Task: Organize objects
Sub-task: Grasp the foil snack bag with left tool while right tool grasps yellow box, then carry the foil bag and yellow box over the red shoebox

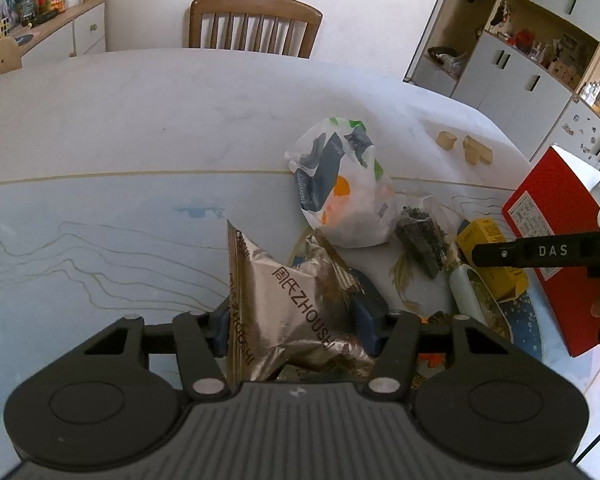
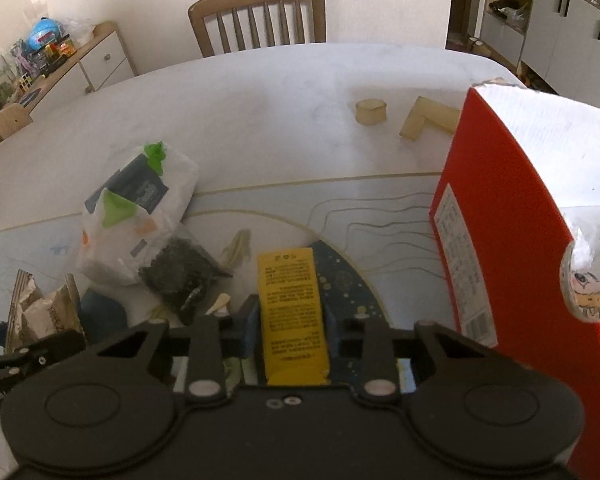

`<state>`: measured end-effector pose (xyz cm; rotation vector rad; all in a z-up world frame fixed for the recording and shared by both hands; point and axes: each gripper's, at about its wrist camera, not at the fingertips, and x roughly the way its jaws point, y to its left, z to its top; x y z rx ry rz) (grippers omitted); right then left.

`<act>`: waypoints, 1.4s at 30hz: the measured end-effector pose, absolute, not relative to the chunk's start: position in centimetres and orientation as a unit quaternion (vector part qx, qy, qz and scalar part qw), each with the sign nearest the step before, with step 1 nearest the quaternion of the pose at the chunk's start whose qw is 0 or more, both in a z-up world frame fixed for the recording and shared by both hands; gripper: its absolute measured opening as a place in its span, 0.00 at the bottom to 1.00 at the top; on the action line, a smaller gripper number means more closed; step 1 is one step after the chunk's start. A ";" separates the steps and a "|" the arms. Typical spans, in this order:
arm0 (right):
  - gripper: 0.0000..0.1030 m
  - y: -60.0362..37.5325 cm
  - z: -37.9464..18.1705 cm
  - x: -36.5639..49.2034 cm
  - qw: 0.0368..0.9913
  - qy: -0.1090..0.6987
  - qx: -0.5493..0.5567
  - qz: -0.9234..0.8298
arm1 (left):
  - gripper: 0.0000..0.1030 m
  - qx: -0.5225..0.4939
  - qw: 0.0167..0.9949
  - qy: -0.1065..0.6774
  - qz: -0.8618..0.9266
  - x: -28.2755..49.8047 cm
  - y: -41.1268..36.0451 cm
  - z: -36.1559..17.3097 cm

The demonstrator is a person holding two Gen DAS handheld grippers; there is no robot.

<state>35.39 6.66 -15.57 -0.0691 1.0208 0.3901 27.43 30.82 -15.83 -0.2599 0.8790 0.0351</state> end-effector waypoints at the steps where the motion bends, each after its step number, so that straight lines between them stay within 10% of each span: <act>1: 0.30 6.5 -15.5 35.4 0.854 0.485 -0.030 0.184 | 0.54 -0.126 0.897 0.424 0.017 27.4 30.8 -15.8; 42: 0.29 -6.3 -1.6 27.8 0.892 0.402 0.040 0.201 | 0.52 -0.116 0.918 0.363 -0.106 25.3 20.3 -1.4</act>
